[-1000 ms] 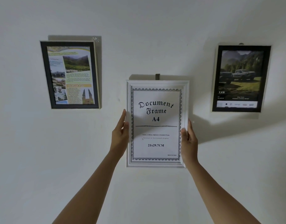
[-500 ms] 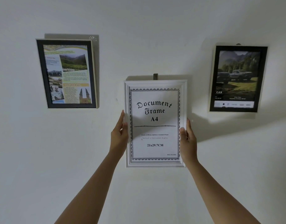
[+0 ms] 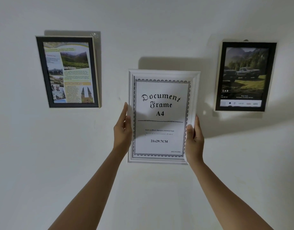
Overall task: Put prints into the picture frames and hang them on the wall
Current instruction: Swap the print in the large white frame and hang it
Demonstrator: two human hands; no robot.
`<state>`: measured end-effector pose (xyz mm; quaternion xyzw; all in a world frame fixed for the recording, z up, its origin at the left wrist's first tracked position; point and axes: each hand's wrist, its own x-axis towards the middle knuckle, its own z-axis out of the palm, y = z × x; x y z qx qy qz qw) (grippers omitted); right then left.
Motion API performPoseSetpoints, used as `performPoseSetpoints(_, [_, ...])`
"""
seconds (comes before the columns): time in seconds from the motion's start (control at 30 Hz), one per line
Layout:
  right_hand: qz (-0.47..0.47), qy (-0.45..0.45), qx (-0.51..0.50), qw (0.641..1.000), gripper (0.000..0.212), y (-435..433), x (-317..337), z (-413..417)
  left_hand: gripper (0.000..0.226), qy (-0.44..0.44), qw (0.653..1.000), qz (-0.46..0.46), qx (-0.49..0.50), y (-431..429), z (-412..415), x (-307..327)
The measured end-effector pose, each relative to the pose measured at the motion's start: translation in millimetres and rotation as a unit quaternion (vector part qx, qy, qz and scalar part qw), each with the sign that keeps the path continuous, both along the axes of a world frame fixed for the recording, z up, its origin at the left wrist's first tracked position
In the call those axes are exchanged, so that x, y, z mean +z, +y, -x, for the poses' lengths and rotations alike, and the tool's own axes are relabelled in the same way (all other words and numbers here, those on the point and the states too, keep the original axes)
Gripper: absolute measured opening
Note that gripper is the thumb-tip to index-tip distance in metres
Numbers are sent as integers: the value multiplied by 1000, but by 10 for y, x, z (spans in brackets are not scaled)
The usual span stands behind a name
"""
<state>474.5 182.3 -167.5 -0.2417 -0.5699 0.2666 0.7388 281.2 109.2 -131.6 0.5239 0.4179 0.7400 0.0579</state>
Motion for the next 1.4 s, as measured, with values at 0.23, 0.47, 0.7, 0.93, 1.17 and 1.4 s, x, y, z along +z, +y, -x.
performPoseSetpoints(0.23, [-27,-39,-5,999,46,70,408,-19,45,12,1000,6,-3,143,97,331])
performPoseSetpoints(0.47, [1,-62,-26,998,46,142,320,-2,45,27,998,47,-12,191,145,251])
performPoseSetpoints(0.7, [7,-71,-50,996,46,139,212,12,44,36,998,47,11,215,150,127])
performPoseSetpoints(0.93, [-31,-91,-191,977,43,197,196,34,43,70,993,25,94,171,105,160])
performPoseSetpoints(1.17, [-27,-97,-202,974,39,231,247,-13,43,80,989,10,124,162,78,144])
performPoseSetpoints(1.4, [-18,-91,-190,977,36,140,248,-33,46,89,989,-1,118,189,85,65])
